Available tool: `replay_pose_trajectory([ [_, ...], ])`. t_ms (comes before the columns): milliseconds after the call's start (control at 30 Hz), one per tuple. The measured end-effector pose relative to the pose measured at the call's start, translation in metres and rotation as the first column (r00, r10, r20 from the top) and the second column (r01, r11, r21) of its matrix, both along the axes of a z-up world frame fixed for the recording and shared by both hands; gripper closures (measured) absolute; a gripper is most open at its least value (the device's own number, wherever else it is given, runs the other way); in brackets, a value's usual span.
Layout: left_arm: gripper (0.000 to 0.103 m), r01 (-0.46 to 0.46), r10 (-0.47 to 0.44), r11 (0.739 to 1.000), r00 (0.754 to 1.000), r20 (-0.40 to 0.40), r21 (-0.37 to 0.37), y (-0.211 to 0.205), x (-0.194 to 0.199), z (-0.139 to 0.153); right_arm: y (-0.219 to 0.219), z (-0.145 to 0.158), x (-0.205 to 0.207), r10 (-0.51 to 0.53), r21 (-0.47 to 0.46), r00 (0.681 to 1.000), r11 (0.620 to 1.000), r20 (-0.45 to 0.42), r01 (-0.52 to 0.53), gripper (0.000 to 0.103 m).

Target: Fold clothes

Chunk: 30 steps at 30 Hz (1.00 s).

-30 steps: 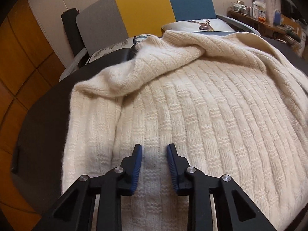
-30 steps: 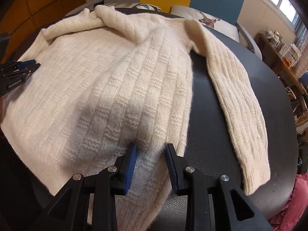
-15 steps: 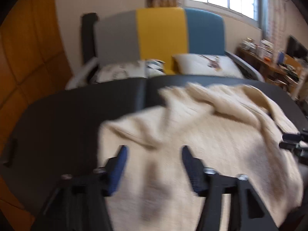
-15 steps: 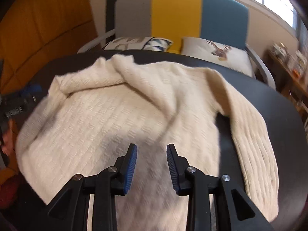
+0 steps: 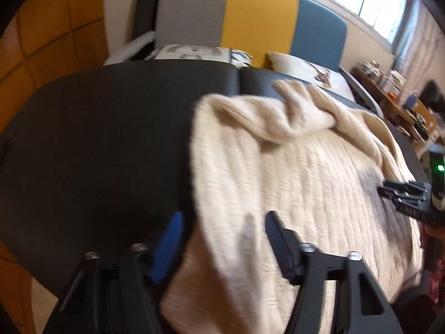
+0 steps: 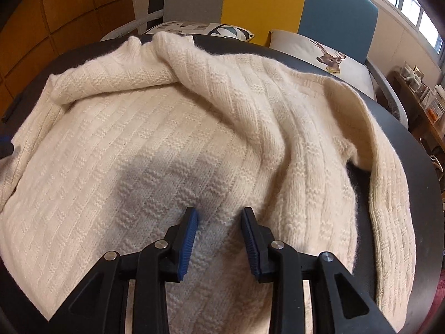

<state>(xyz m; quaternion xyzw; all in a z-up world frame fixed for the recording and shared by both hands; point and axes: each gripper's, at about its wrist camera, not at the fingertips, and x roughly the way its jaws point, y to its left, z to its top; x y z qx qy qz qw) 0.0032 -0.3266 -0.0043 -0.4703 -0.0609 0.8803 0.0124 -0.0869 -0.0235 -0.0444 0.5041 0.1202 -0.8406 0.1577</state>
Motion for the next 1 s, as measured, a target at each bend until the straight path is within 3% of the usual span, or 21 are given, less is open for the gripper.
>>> replay_pose_trajectory([
  [33, 0.091, 0.004, -0.004, 1.000, 1.000, 0.021, -0.021, 0.004, -0.003, -0.004, 0.000, 0.000, 0.000, -0.002, 0.002, 1.000, 1.000, -0.002, 0.002, 0.070],
  [67, 0.094, 0.009, -0.007, 0.999, 0.999, 0.044, -0.043, 0.008, -0.006, -0.007, 0.000, 0.000, 0.001, -0.004, 0.003, 1.000, 1.000, -0.005, 0.004, 0.070],
  [233, 0.096, 0.042, -0.045, 0.996, 0.998, 0.036, 0.076, -0.001, -0.015, 0.015, 0.002, -0.001, 0.002, -0.015, -0.008, 1.000, 1.000, -0.012, 0.015, 0.070],
  [400, 0.097, -0.005, 0.010, 0.994, 0.999, -0.039, 0.108, -0.033, -0.030, 0.061, 0.003, -0.001, 0.001, -0.028, -0.015, 1.000, 1.000, -0.012, 0.028, 0.070],
  [667, 0.097, -0.055, 0.051, 0.996, 0.996, -0.069, -0.065, -0.074, -0.081, 0.090, 0.004, -0.002, 0.001, -0.037, -0.022, 0.999, 0.999, -0.011, 0.037, 0.070],
  [800, 0.097, -0.101, 0.093, 0.974, 0.995, -0.047, -0.203, -0.091, -0.114, 0.086, 0.004, -0.002, -0.001, -0.040, -0.025, 0.999, 0.999, -0.004, 0.040, 0.070],
  [933, 0.097, -0.169, 0.186, 0.939, 0.982, 0.030, -0.299, -0.119, -0.147, 0.063, 0.005, -0.002, -0.003, -0.042, -0.033, 0.999, 0.999, 0.004, 0.042, 0.070],
  [1000, 0.097, -0.162, 0.204, 0.922, 0.975, 0.085, -0.353, -0.126, -0.159, 0.046, 0.004, -0.003, -0.003, -0.042, -0.029, 0.999, 0.999, 0.006, 0.042, 0.070],
])
